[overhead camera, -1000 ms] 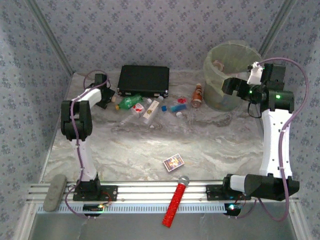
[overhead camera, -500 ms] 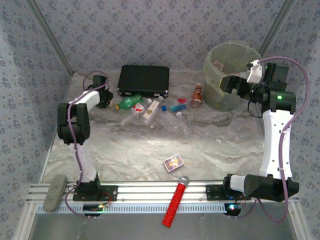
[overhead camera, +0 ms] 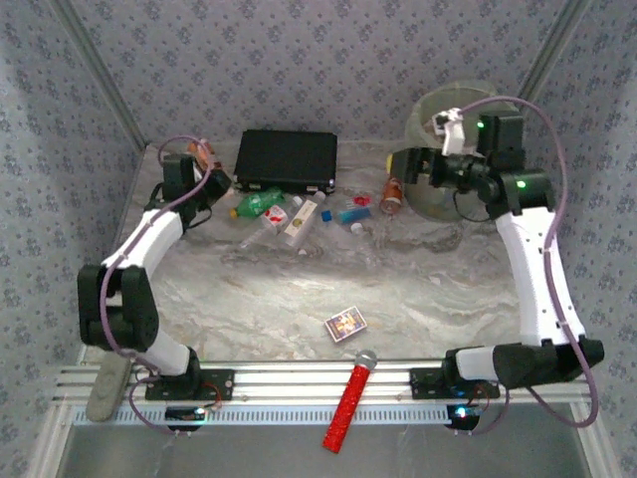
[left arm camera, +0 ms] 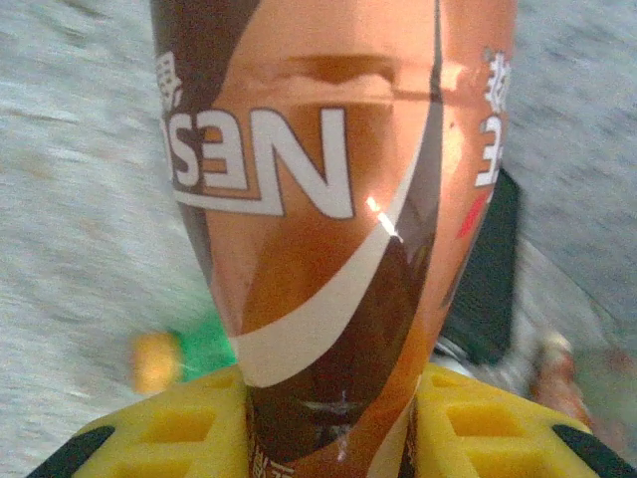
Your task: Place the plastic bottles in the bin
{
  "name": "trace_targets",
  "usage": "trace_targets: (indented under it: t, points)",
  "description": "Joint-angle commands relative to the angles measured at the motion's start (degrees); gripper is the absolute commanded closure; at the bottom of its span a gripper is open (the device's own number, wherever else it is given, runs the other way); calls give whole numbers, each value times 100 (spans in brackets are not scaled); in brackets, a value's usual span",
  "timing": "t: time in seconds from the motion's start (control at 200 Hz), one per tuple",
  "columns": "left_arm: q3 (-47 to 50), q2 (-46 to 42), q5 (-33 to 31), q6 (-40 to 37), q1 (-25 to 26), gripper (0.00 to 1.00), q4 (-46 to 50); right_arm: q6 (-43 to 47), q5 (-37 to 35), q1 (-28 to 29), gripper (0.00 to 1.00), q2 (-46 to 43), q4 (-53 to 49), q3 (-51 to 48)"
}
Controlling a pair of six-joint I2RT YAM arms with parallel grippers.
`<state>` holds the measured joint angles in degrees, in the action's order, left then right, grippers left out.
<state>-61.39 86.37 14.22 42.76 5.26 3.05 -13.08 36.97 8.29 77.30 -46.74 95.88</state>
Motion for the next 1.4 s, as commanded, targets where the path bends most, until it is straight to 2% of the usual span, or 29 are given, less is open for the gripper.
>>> trace_targets:
  t: [0.0, 0.065, 0.235, 0.365, 0.515, 0.82, 1.024, 1.114, 1.399]
  points:
    - [381, -471, 1424, -378, 366, 79, -883, -241, 336, 460, 7, 413, 564, 178]
    - [584, -717, 1786, -349, 603, 81, -1165, -304, 524, 669, 7, 701, 739, 268]
    - [944, -1074, 2214, -118, 1449, 84, -1919, -353, 879, 1136, 7, 1650, 995, 698]
    - [1252, -1101, 2379, 363, 2017, 85, -3010, -632, 1164, 1192, 4, 2168, 1467, 835]
    - [1146, -986, 2352, 385, 2466, 85, -3213, -946, 1438, 1321, 4, 2533, 1911, 856]
    - [788, -429, 2429, 651, 2648, 88, -3452, -1174, 1728, 1412, 9, 2756, 2256, 842]
    - [708, -313, 2307, 785, 2643, 87, -3573, -980, 1660, 1370, 23, 2660, 1940, 860]
    - [682, -337, 2180, 751, 2642, 85, -3440, -861, 1517, 1341, 25, 2616, 1725, 917]
    - [525, -304, 2168, 713, 2647, 78, -3231, -718, 1493, 1237, 38, 2733, 1273, 1426]
